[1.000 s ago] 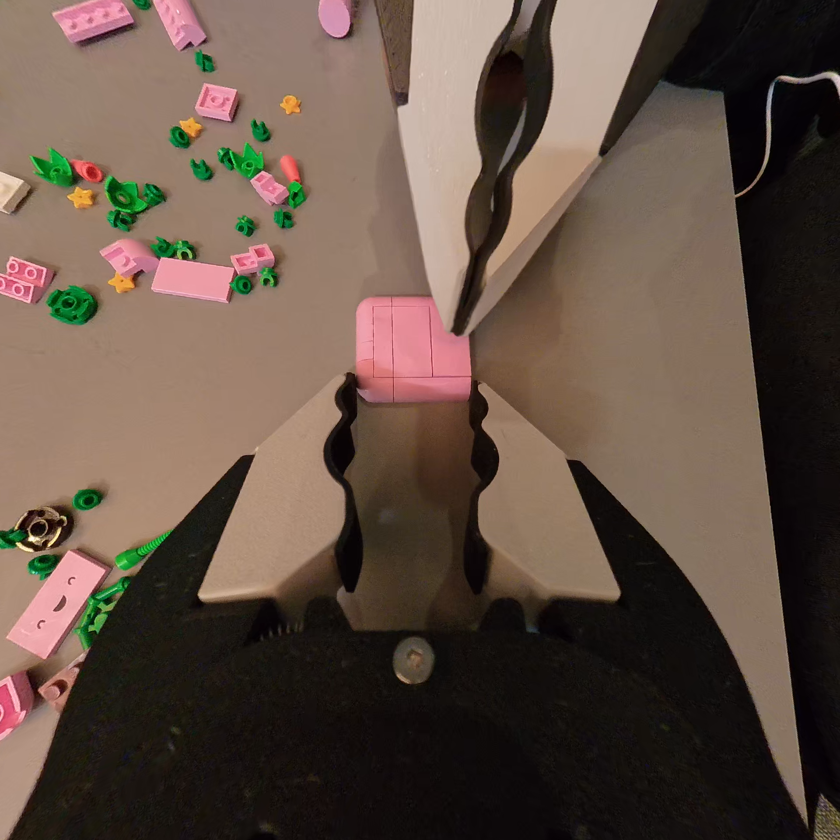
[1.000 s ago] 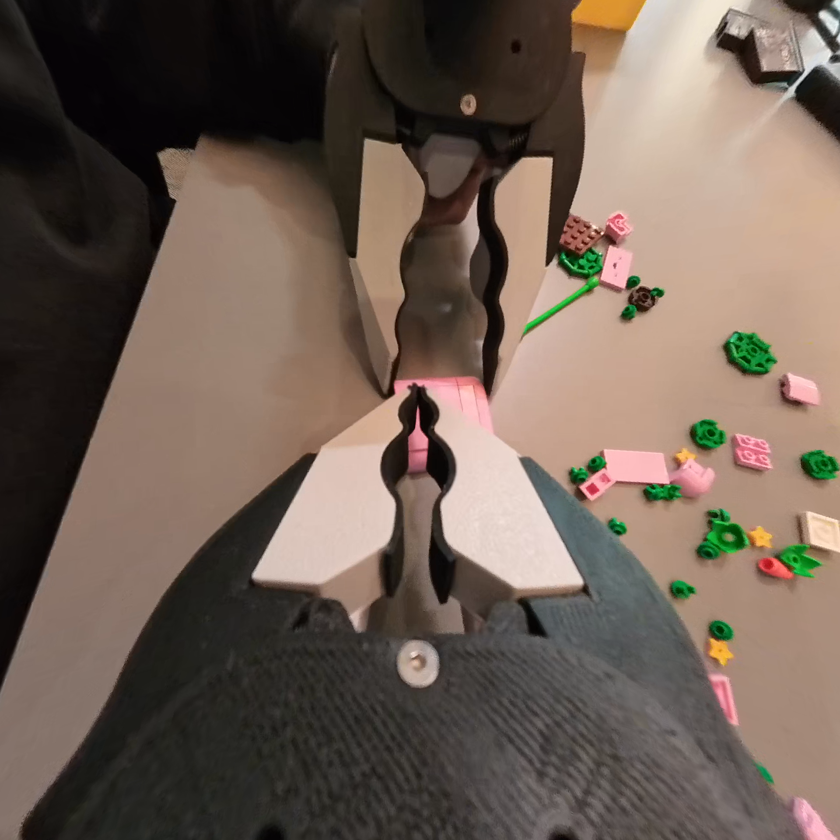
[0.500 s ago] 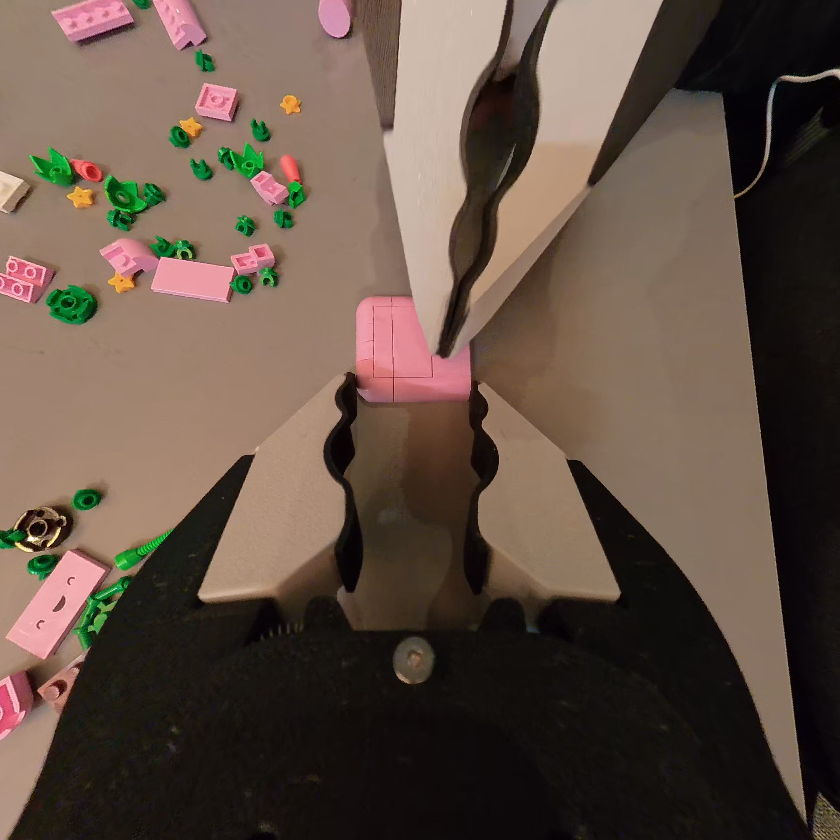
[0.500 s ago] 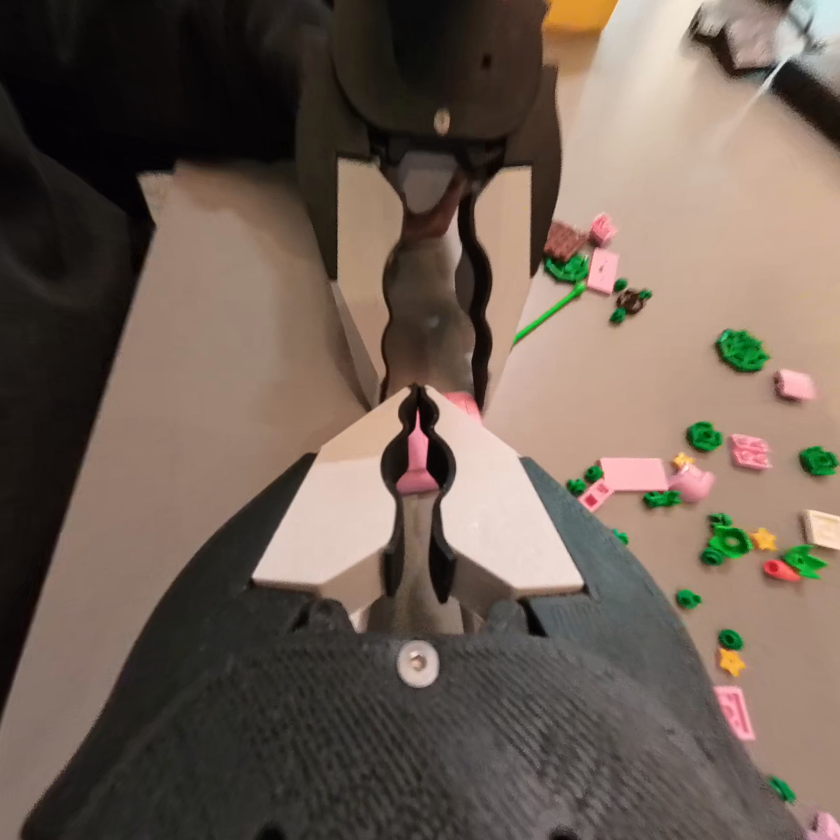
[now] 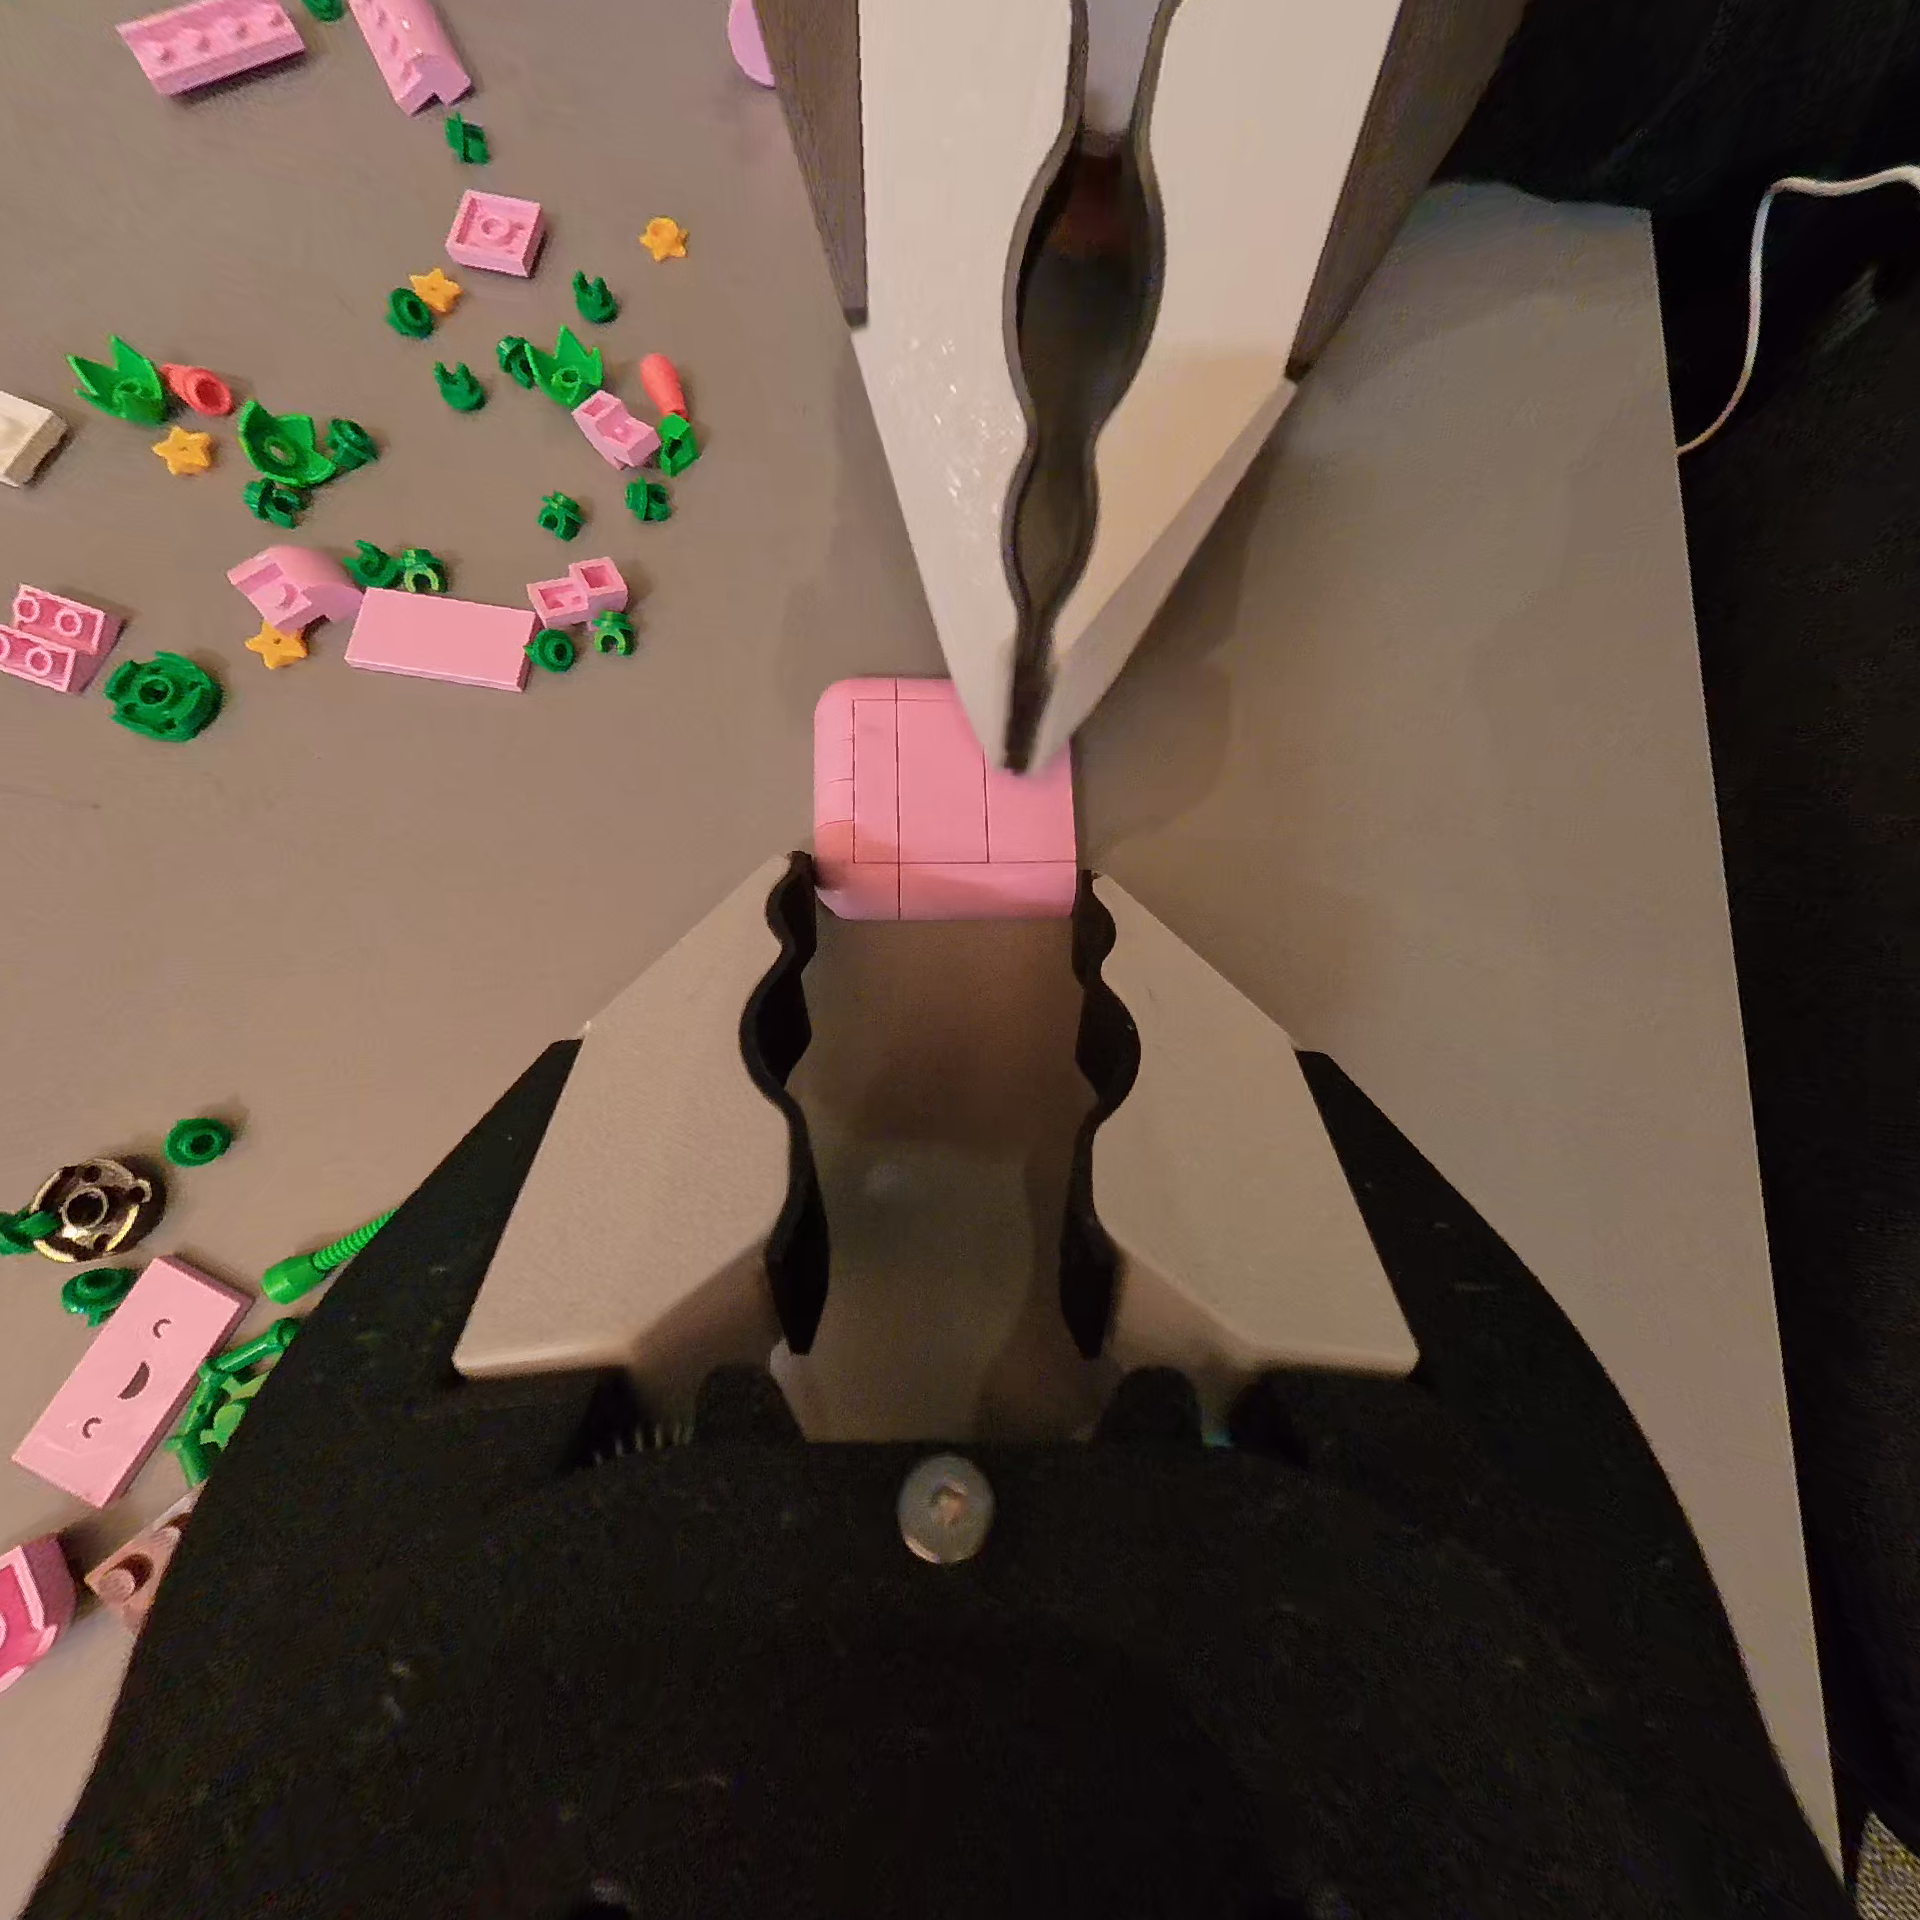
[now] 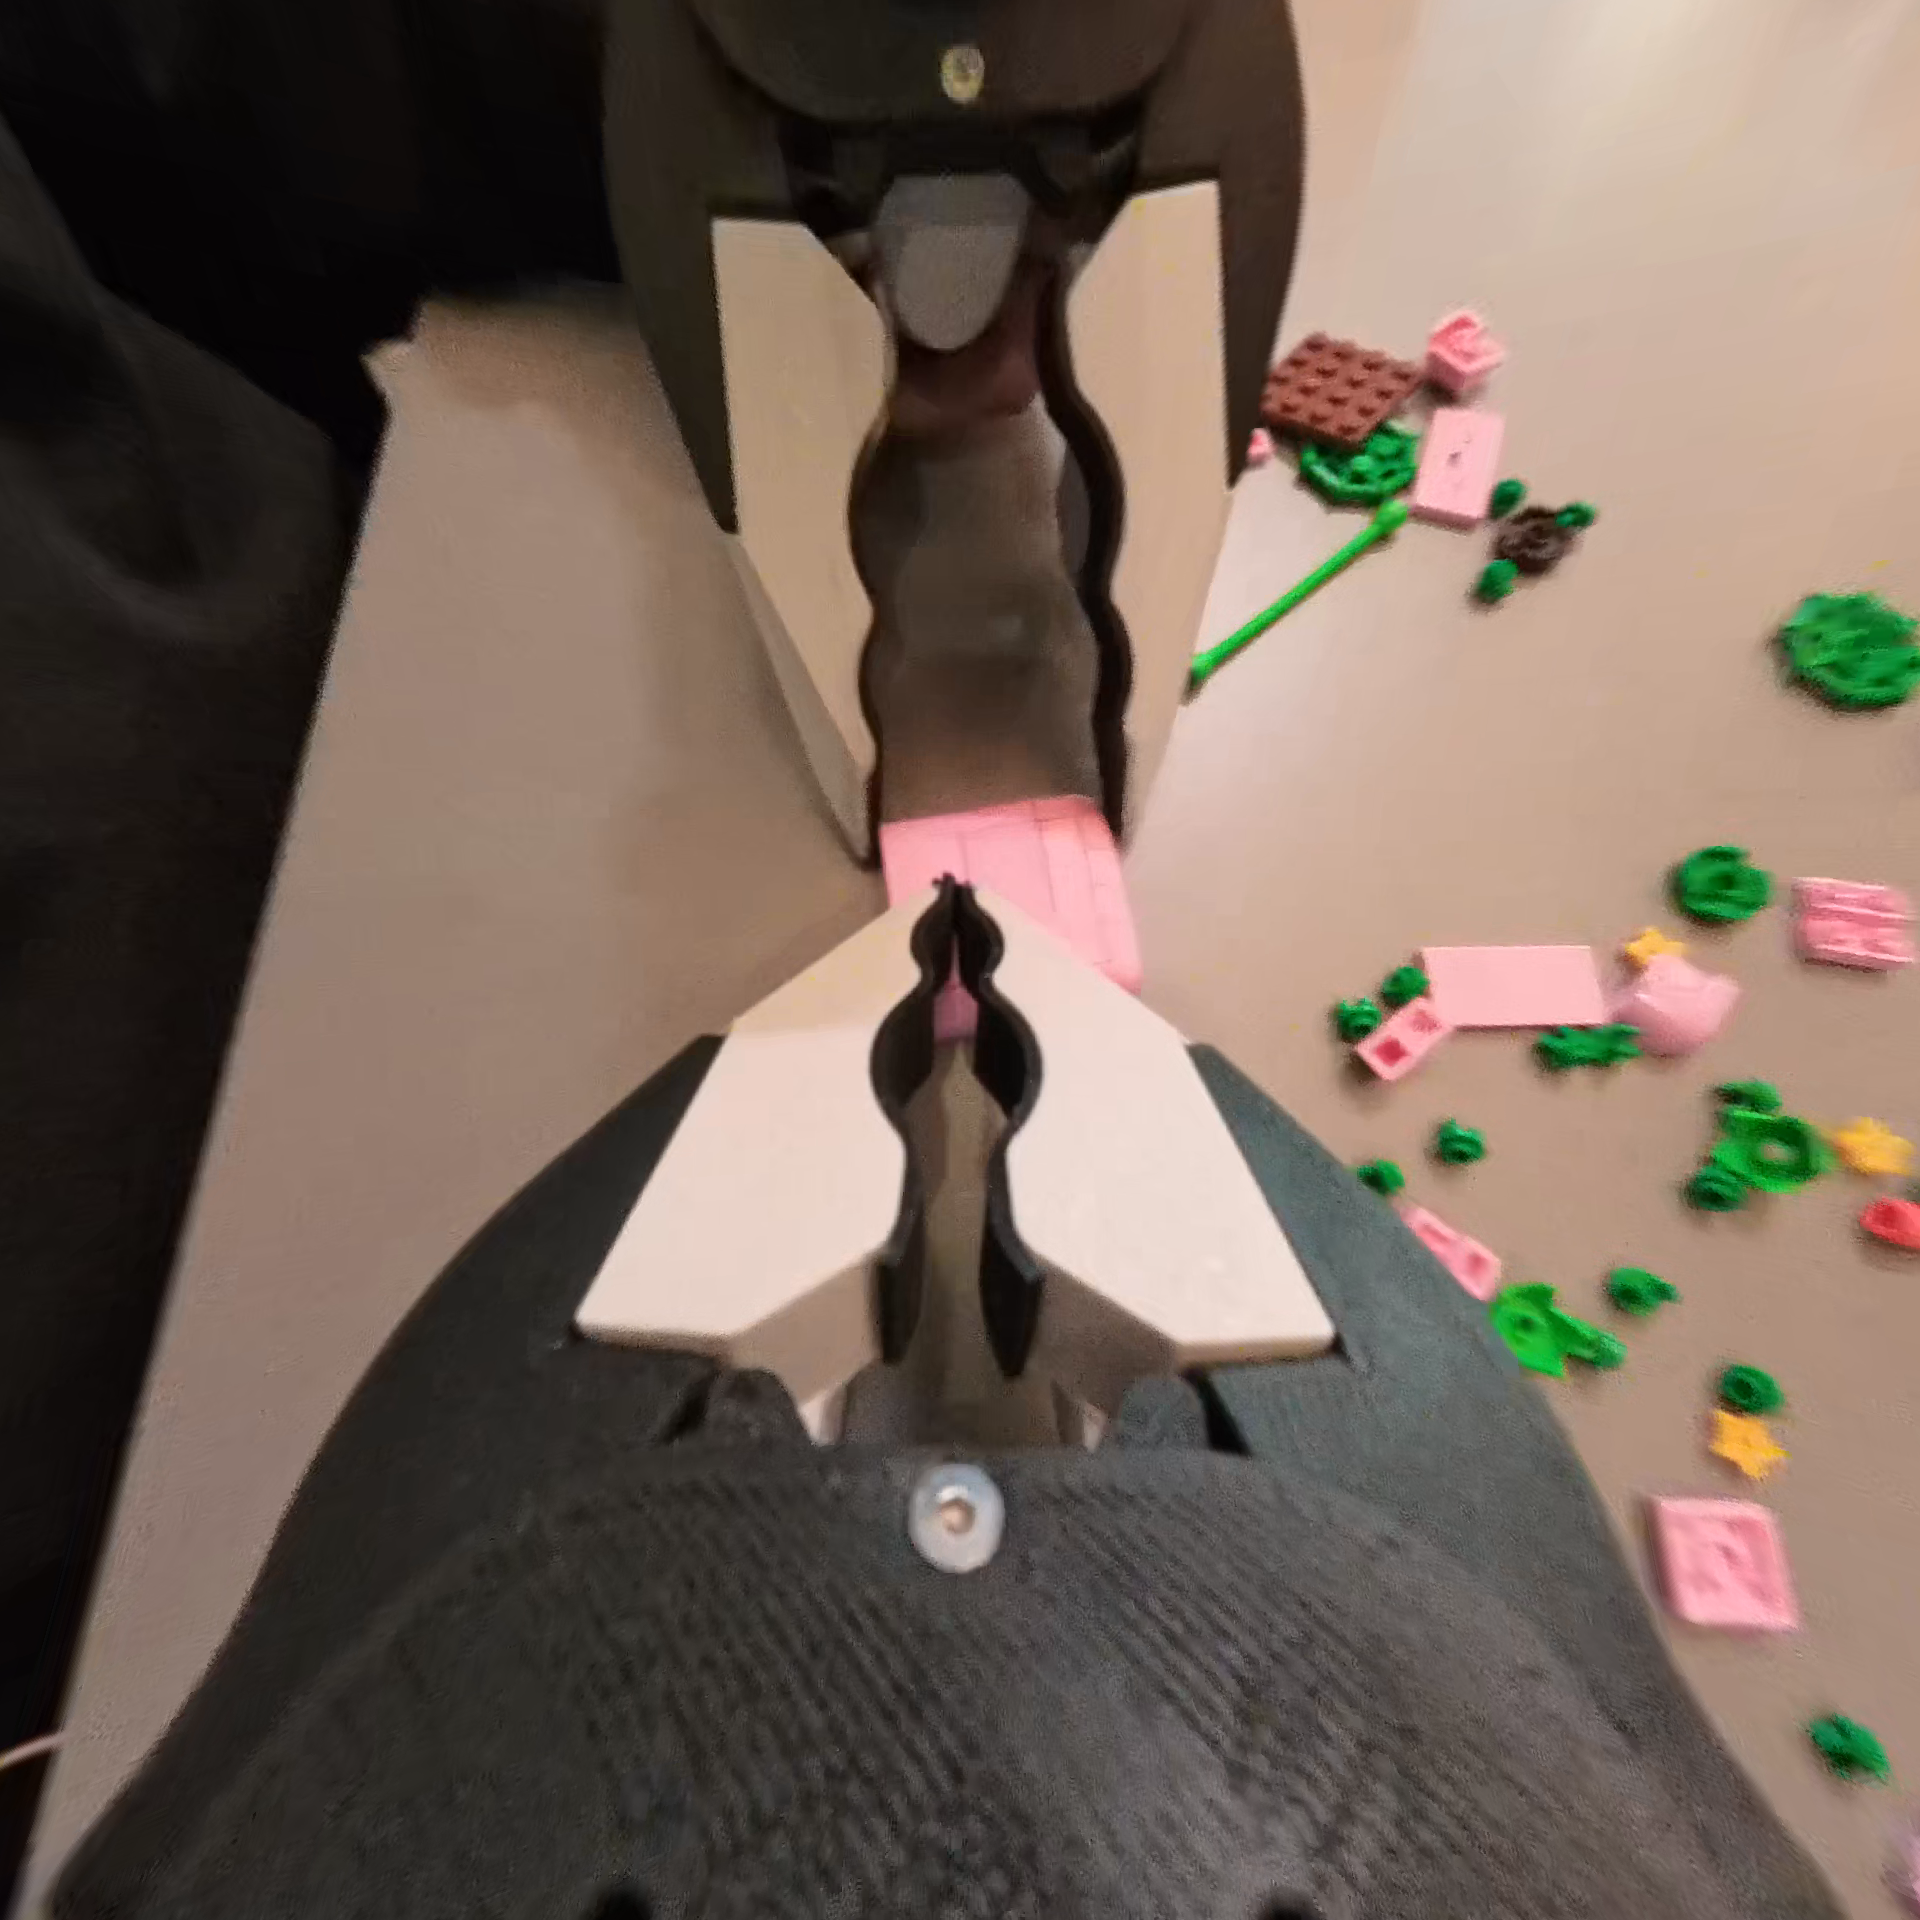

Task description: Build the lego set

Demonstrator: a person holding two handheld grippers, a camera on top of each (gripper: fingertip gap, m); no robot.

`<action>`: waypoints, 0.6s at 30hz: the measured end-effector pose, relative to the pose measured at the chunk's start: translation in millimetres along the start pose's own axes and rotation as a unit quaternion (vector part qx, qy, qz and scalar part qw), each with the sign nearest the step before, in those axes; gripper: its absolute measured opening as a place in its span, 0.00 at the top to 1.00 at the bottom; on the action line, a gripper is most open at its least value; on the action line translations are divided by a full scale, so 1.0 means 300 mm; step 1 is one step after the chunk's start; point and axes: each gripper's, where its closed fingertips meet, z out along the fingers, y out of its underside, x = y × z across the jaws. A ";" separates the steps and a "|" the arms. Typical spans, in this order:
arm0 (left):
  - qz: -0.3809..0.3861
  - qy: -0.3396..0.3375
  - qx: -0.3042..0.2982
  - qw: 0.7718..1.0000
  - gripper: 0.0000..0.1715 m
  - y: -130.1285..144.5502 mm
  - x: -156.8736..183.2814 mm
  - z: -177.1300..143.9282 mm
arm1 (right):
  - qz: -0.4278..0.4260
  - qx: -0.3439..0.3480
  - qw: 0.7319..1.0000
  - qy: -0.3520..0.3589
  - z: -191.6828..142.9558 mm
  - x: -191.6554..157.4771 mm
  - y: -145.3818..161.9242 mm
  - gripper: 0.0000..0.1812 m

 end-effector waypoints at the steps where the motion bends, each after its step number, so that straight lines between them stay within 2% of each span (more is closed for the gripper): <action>1: 0.000 0.000 0.000 1.000 0.72 0.000 0.000 0.000 | -0.018 0.009 0.999 0.027 -0.013 0.019 -0.009 1.00; 4: 0.000 0.000 0.000 1.000 0.72 0.000 0.000 0.000 | -0.018 0.072 0.997 0.021 -0.062 0.012 -0.077 1.00; 7: -0.001 0.001 0.000 1.000 0.73 0.000 0.001 0.000 | 0.018 0.002 1.000 -0.009 -0.004 0.009 0.017 1.00; 8: -0.001 0.001 0.000 1.000 0.73 0.000 0.001 0.000 | 0.028 0.003 0.999 -0.022 -0.010 0.001 0.012 1.00; 9: -0.001 0.001 0.000 1.000 0.73 0.000 0.000 0.000 | 0.016 -0.006 1.000 -0.001 -0.017 0.018 0.018 1.00; 11: 0.000 0.000 0.000 1.000 0.72 0.000 0.001 0.000 | -0.012 0.038 0.999 0.021 -0.049 0.025 -0.028 1.00; 13: 0.000 0.000 0.000 1.000 0.72 0.000 0.001 0.000 | -0.013 0.077 0.997 -0.003 -0.070 -0.005 -0.072 1.00; 15: 0.000 0.000 0.000 1.000 0.73 0.000 0.001 0.000 | 0.005 -0.001 1.000 -0.010 -0.020 0.002 0.022 1.00; 17: -0.001 0.001 0.000 1.000 0.73 0.000 0.001 0.000 | 0.020 -0.008 1.000 -0.022 -0.016 -0.004 0.024 1.00; 18: 0.000 0.000 0.000 1.000 0.73 0.000 0.001 0.000 | 0.004 -0.011 1.000 0.006 -0.024 0.020 0.027 1.00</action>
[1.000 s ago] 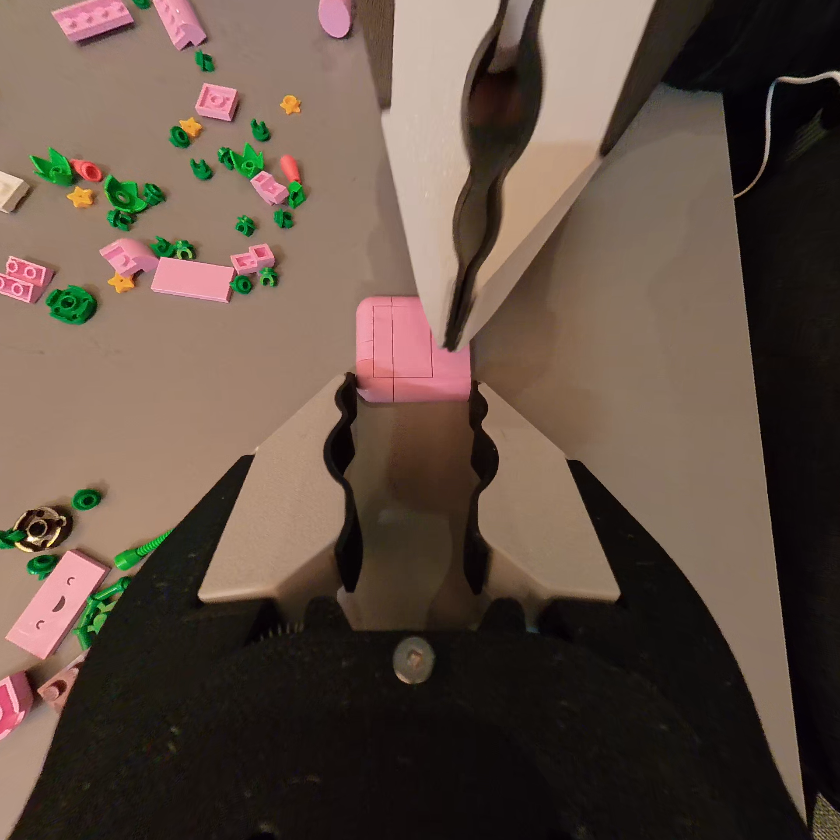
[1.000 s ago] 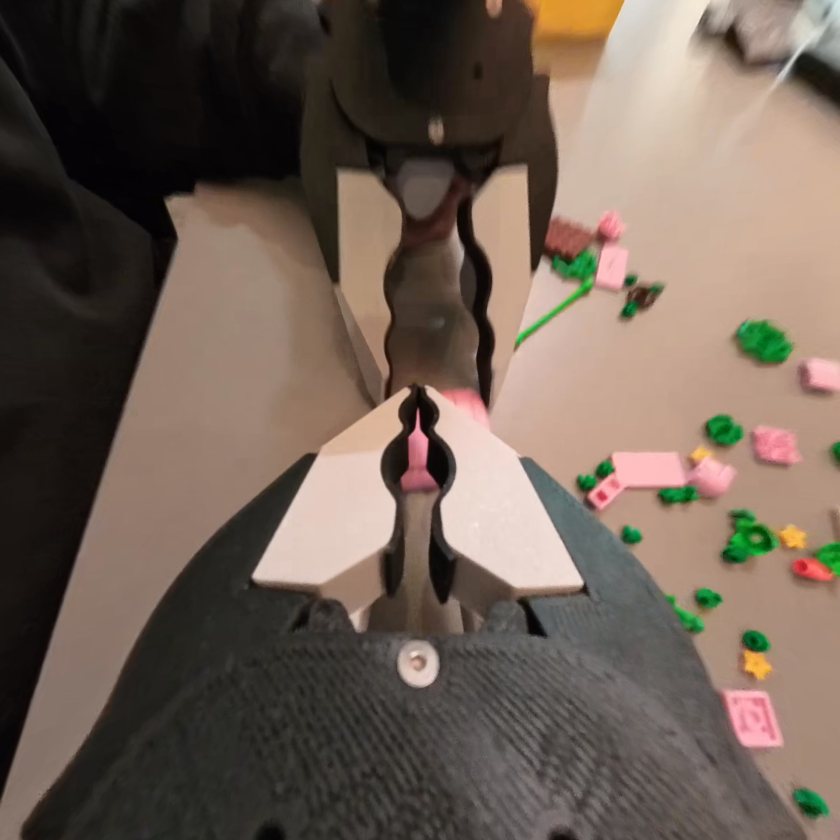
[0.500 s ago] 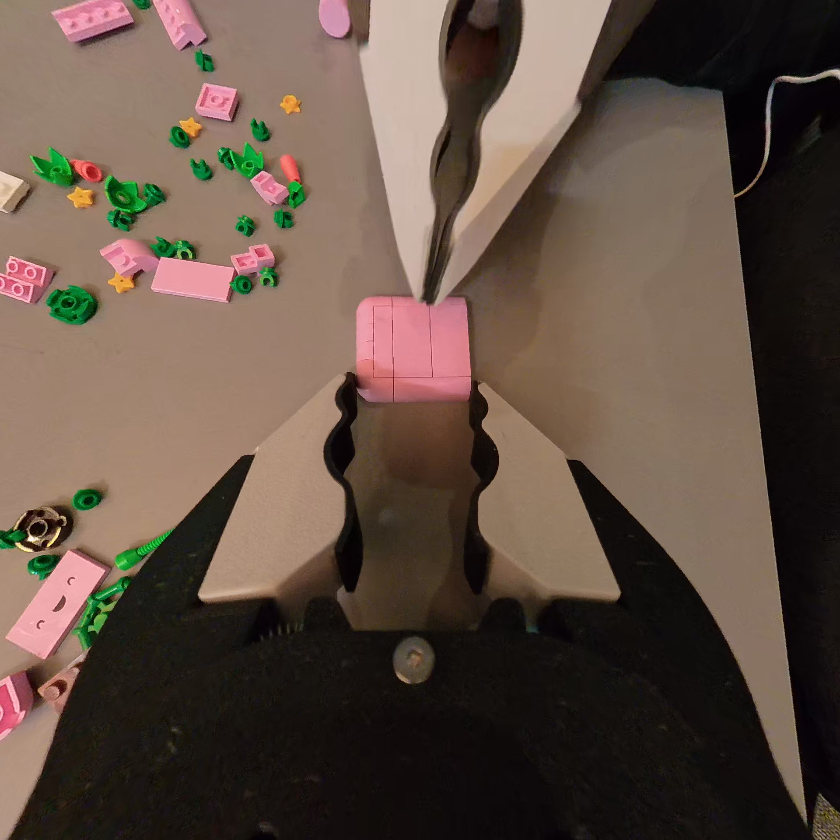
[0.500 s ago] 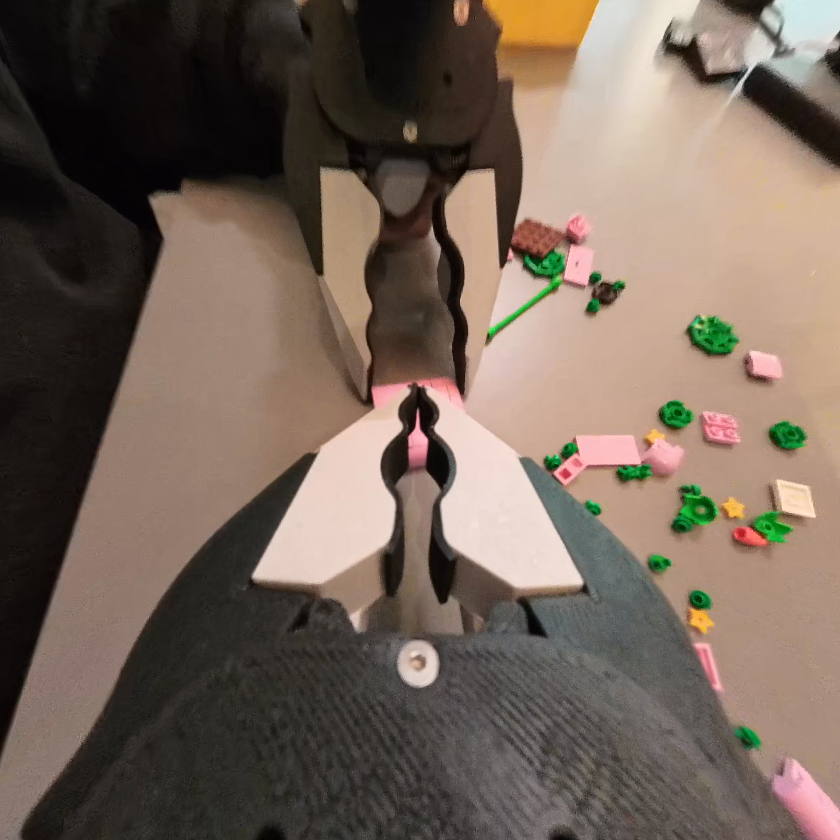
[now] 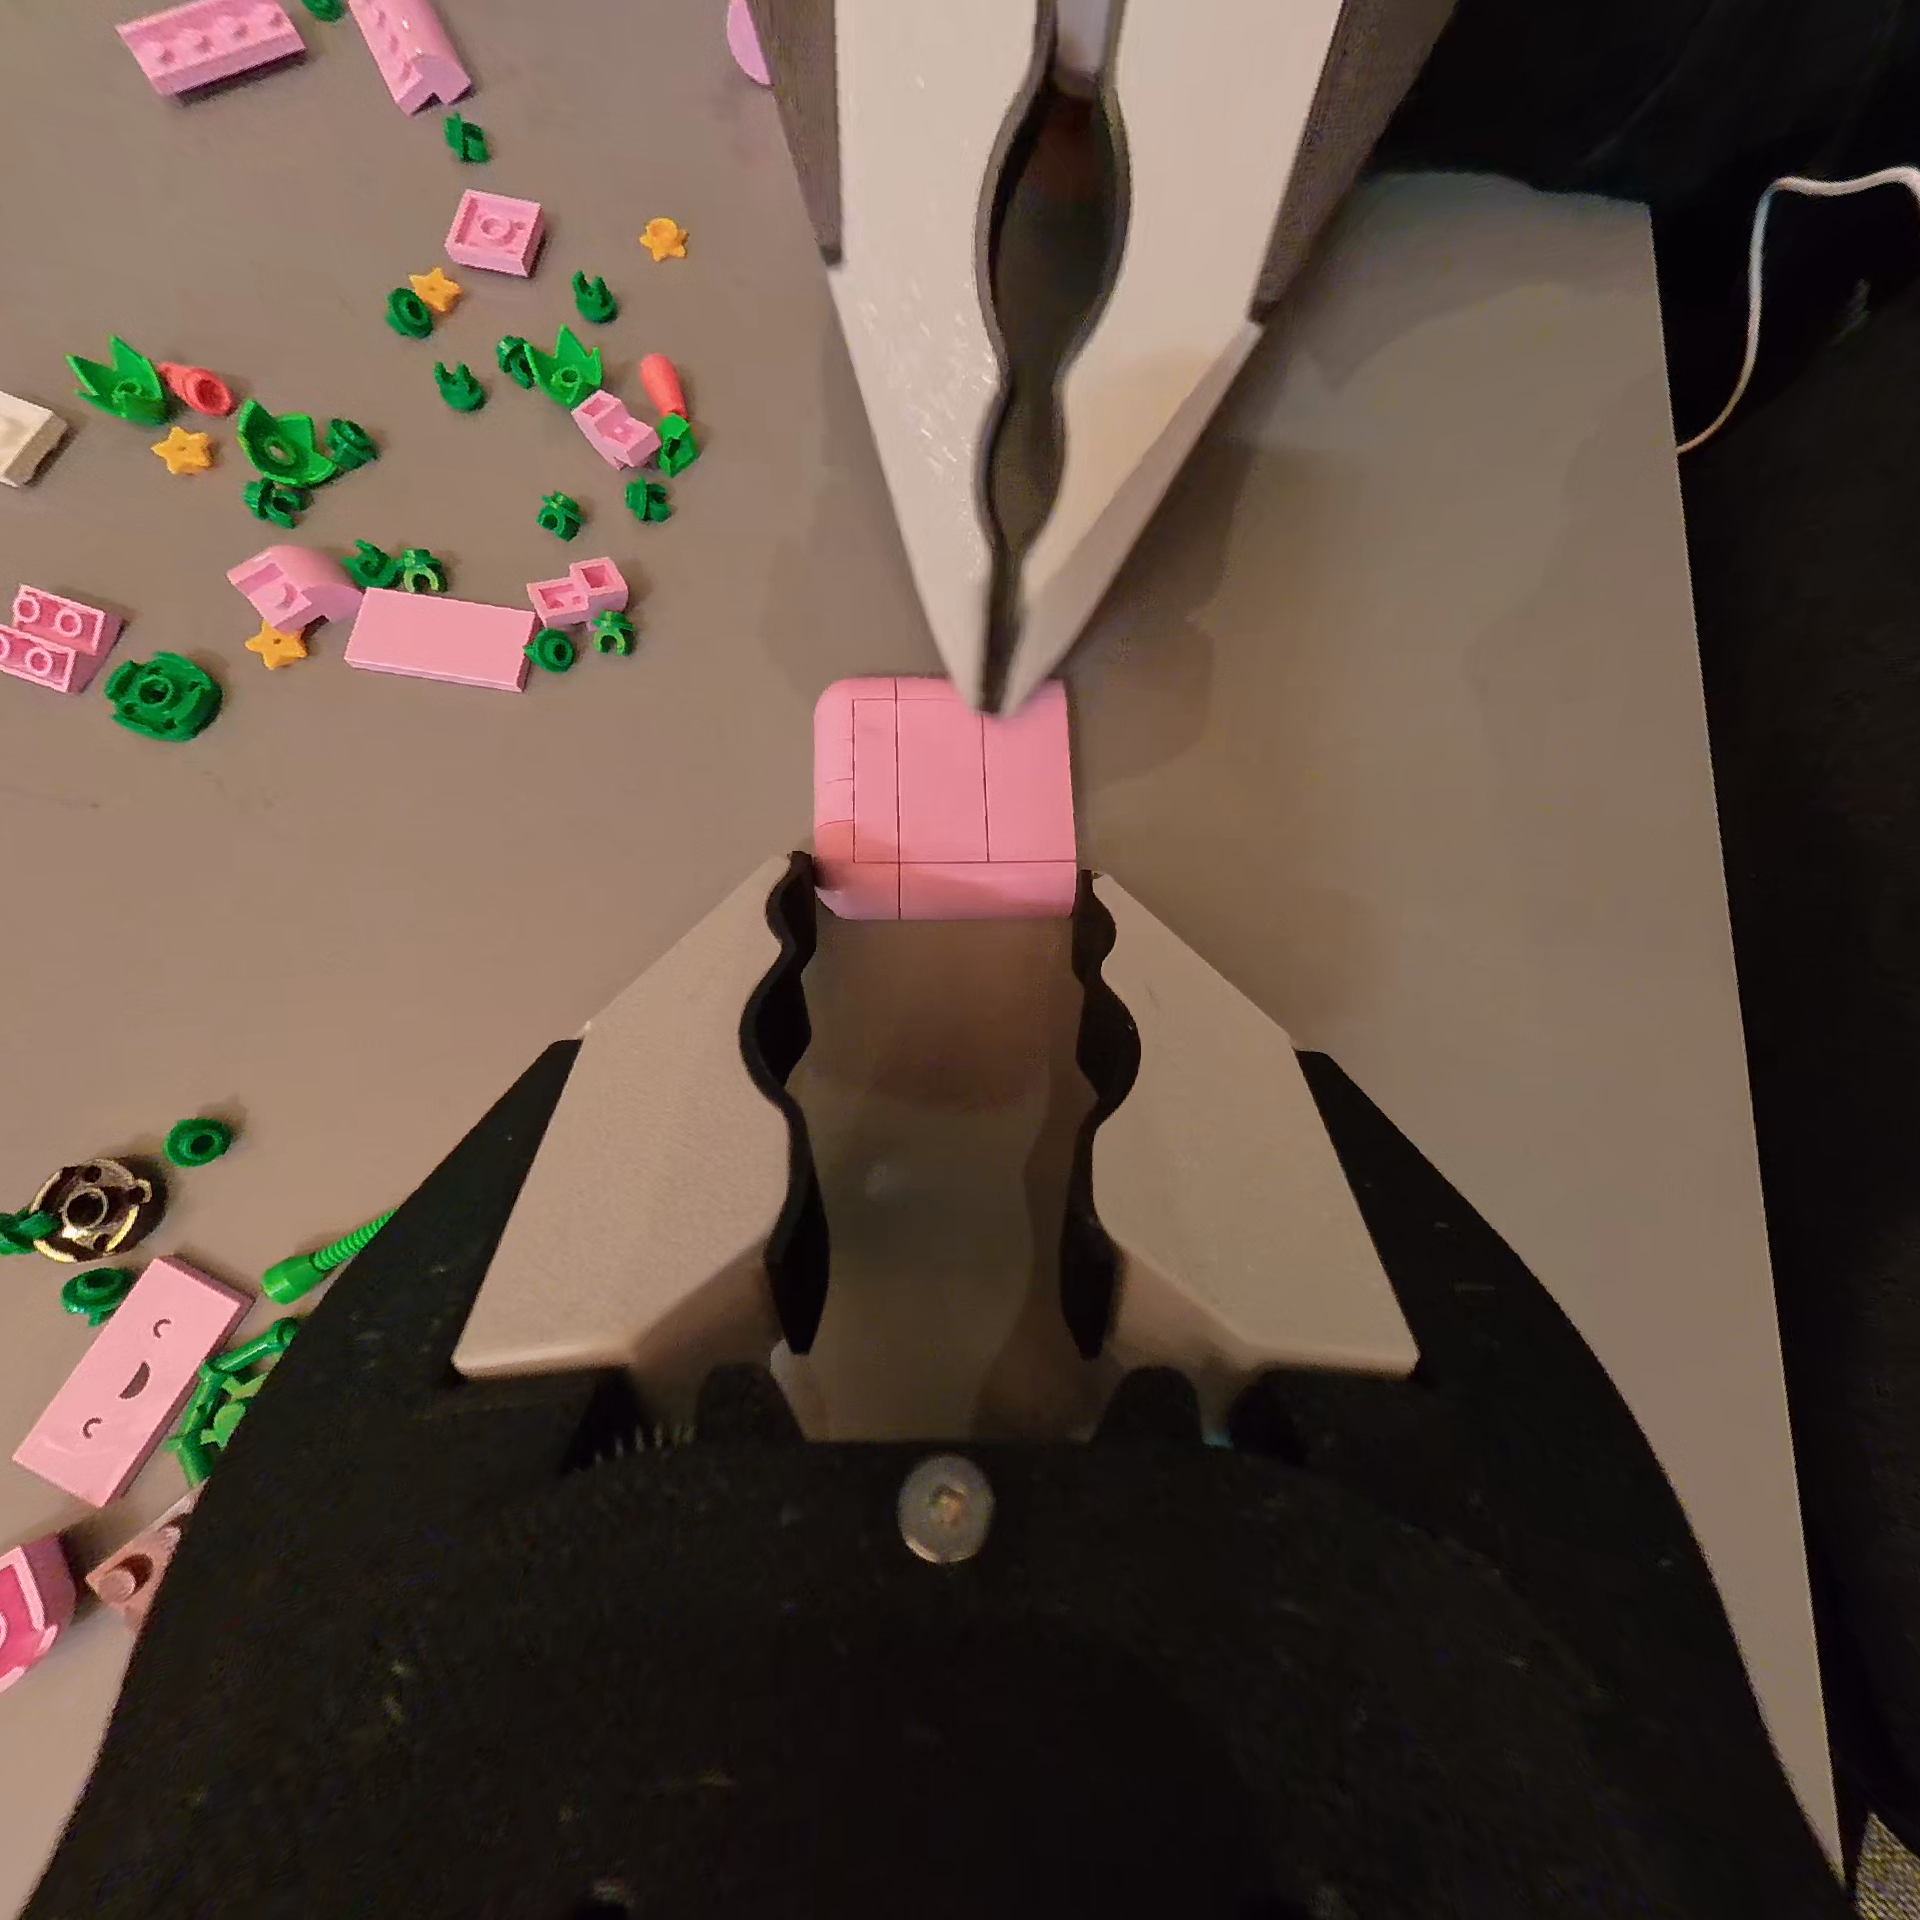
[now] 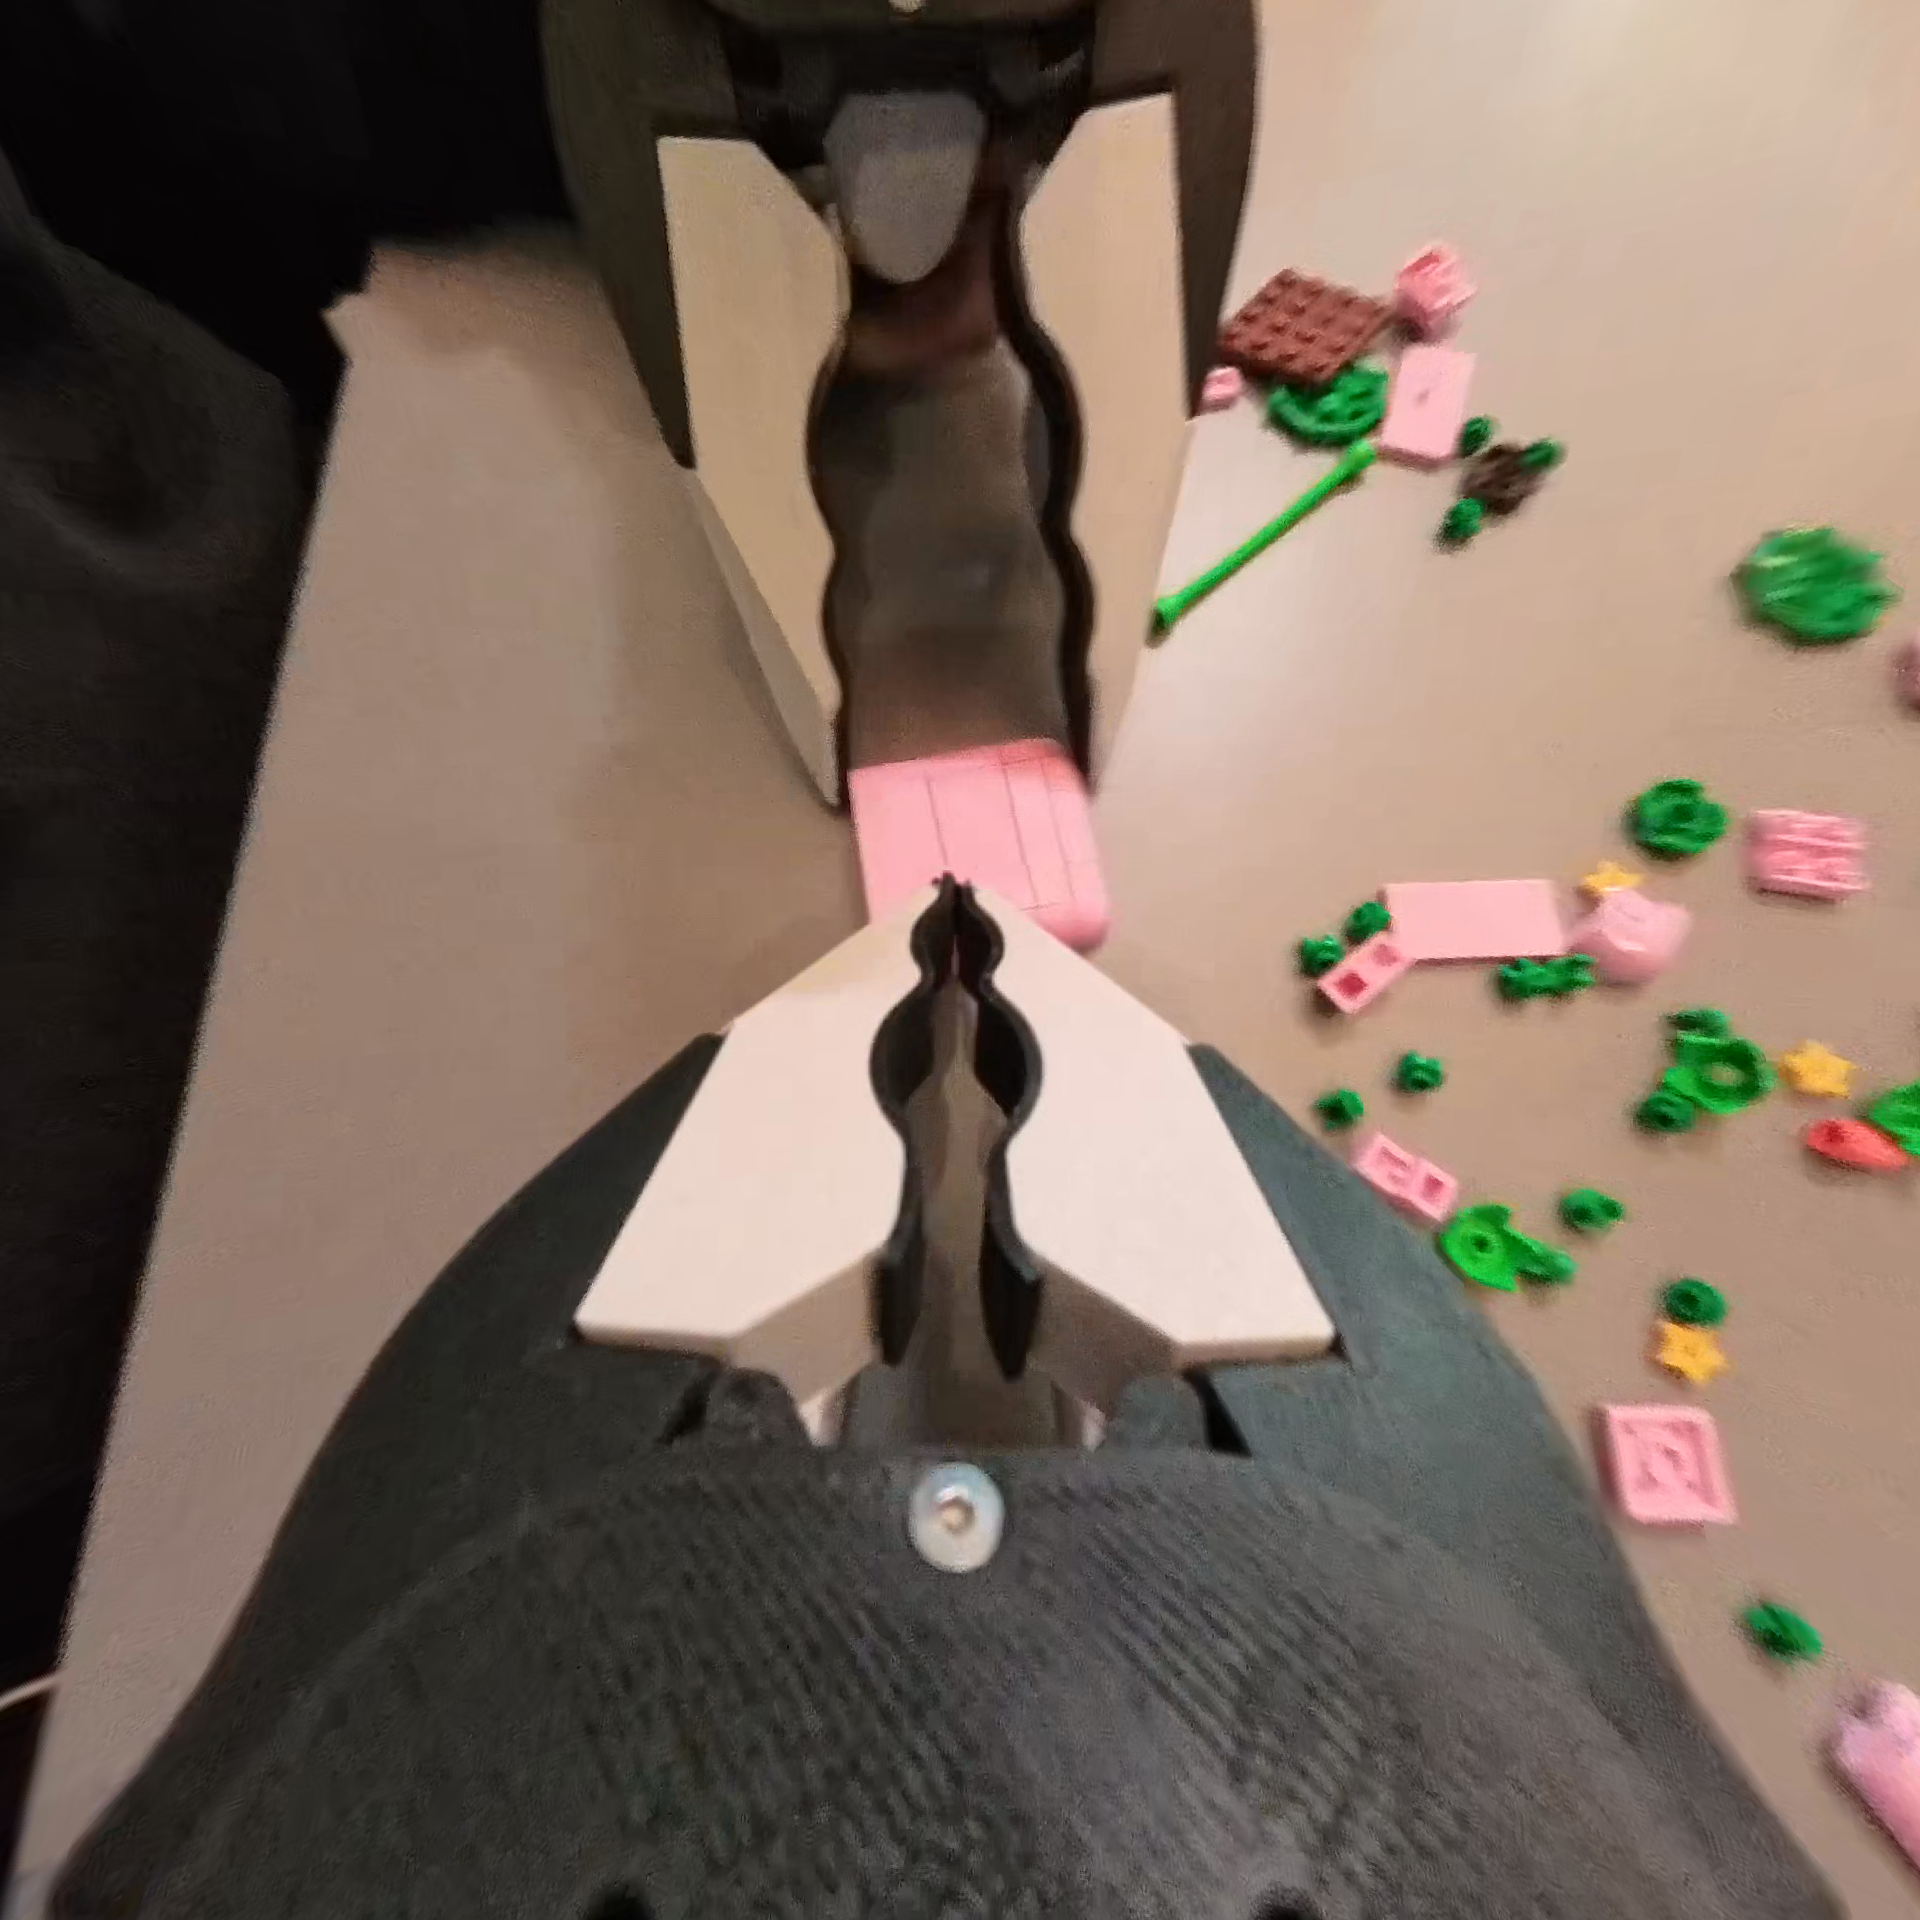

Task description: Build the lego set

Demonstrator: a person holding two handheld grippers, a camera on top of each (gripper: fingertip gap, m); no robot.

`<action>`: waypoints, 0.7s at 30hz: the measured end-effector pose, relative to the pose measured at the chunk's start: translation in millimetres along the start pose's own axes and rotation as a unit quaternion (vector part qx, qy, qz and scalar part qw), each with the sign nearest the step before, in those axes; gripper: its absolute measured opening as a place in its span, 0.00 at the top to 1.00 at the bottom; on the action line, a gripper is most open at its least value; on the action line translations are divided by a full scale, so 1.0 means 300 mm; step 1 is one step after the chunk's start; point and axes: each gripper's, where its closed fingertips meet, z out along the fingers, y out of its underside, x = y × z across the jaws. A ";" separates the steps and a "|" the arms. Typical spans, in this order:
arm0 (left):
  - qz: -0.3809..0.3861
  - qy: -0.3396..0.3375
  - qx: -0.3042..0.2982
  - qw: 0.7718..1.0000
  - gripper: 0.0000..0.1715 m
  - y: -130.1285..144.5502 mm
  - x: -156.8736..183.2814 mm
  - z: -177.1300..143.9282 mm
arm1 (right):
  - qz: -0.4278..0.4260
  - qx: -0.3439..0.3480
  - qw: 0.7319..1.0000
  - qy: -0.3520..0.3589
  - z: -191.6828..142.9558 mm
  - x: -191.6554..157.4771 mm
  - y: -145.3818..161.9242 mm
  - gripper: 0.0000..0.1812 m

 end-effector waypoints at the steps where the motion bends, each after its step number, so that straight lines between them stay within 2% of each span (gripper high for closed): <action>1: 0.000 0.000 0.000 1.000 0.73 0.000 0.000 0.000 | -0.011 0.020 1.000 0.013 -0.014 0.006 -0.021 1.00; 3: 0.000 0.000 0.000 1.000 0.72 0.000 0.000 0.000 | -0.011 0.078 0.997 -0.011 -0.052 -0.023 -0.086 1.00; 4: 0.000 0.000 0.000 1.000 0.73 0.000 0.000 0.000 | -0.010 0.078 0.997 -0.021 -0.052 -0.031 -0.086 1.00; 6: 0.000 0.000 0.000 1.000 0.73 0.000 0.000 0.000 | -0.001 -0.010 1.000 -0.029 0.003 -0.031 0.022 0.99; 7: -0.001 0.001 0.000 1.000 0.73 0.000 0.000 0.000 | 0.007 0.011 0.999 -0.043 0.002 -0.046 -0.002 1.00; 9: 0.000 0.000 0.000 1.000 0.72 0.000 0.000 0.000 | -0.018 -0.001 1.000 -0.003 -0.006 -0.017 0.002 1.00; 12: 0.000 0.000 0.000 1.000 0.72 0.000 0.000 0.000 | -0.022 0.065 0.998 0.002 -0.052 -0.018 -0.074 1.00; 15: 0.000 0.000 0.000 1.000 0.72 0.000 0.000 0.000 | -0.002 0.007 1.000 -0.013 0.004 -0.017 0.004 1.00; 16: -0.001 0.001 0.000 1.000 0.73 0.000 0.000 0.000 | 0.002 0.011 1.000 -0.026 -0.002 -0.028 -0.005 1.00; 17: -0.001 0.000 0.000 1.000 0.73 0.000 0.000 0.000 | -0.011 0.004 1.000 -0.003 -0.009 -0.010 -0.002 1.00; 18: 0.000 -0.001 0.000 1.000 0.72 0.000 0.000 0.000 | -0.025 0.021 0.999 0.016 -0.021 0.001 -0.020 1.00; 21: 0.000 0.000 0.000 1.000 0.73 0.000 0.000 0.000 | -0.029 0.077 0.997 0.006 -0.049 -0.018 -0.083 1.00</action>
